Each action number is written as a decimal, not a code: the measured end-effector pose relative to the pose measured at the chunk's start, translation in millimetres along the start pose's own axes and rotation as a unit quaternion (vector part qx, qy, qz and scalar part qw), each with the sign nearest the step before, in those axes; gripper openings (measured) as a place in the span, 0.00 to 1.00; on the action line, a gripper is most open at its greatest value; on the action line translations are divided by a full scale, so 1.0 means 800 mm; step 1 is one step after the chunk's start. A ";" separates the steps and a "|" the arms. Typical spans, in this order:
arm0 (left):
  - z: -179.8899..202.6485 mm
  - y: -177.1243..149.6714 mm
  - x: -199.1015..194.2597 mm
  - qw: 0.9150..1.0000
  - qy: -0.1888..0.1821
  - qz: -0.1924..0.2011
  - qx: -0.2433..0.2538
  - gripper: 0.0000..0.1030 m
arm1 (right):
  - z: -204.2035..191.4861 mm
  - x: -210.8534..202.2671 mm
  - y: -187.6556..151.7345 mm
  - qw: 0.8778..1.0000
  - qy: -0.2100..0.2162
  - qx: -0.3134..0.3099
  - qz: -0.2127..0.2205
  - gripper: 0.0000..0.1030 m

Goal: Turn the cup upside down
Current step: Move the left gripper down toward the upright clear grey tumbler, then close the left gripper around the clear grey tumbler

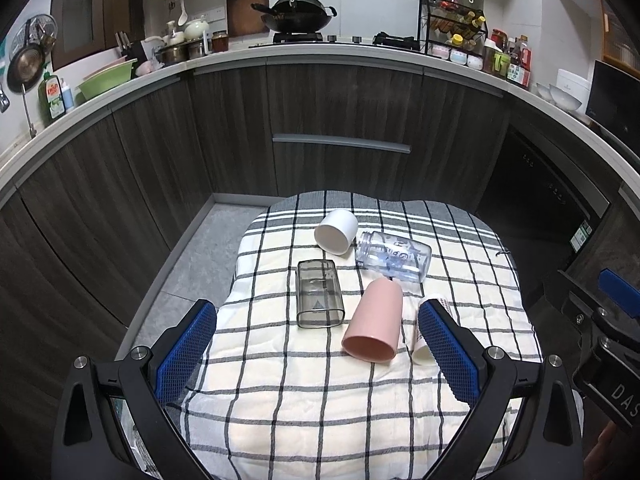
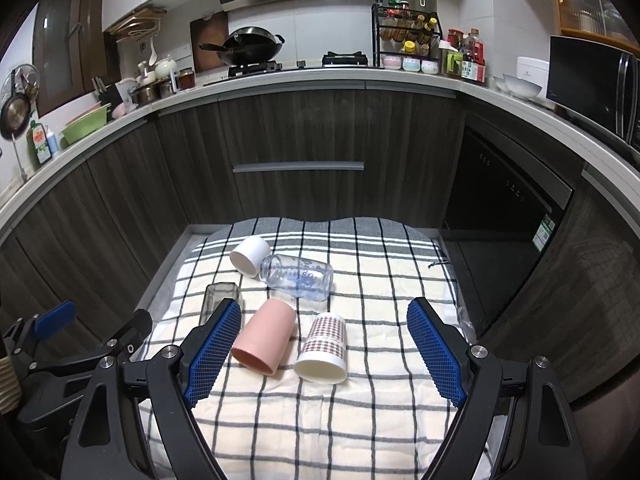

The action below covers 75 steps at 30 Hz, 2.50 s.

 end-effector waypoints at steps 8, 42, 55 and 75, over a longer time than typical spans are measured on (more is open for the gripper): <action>0.004 0.011 0.028 1.000 0.001 -0.010 -0.002 1.00 | 0.004 0.027 0.006 1.000 -0.001 0.001 -0.013 0.83; -0.012 -0.022 0.252 0.989 0.008 -0.149 -0.021 0.99 | -0.007 0.193 -0.012 0.996 -0.021 0.020 -0.085 0.83; -0.003 -0.042 0.307 0.978 0.000 -0.210 -0.005 0.96 | -0.005 0.247 -0.028 0.991 -0.035 0.032 -0.127 0.83; 0.013 -0.045 0.345 0.967 -0.020 -0.254 0.006 0.67 | 0.014 0.294 -0.055 0.983 -0.038 0.069 -0.168 0.83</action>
Point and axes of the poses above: each gripper's, at about its wrist camera, not at the fingertips, and x roughly the way its jaws point, z to its right, y to its top, the point moved 8 cm from there along x, roughly the way its jaws point, and after that the axes turned 2 degrees about y, right-handed, at the moved point
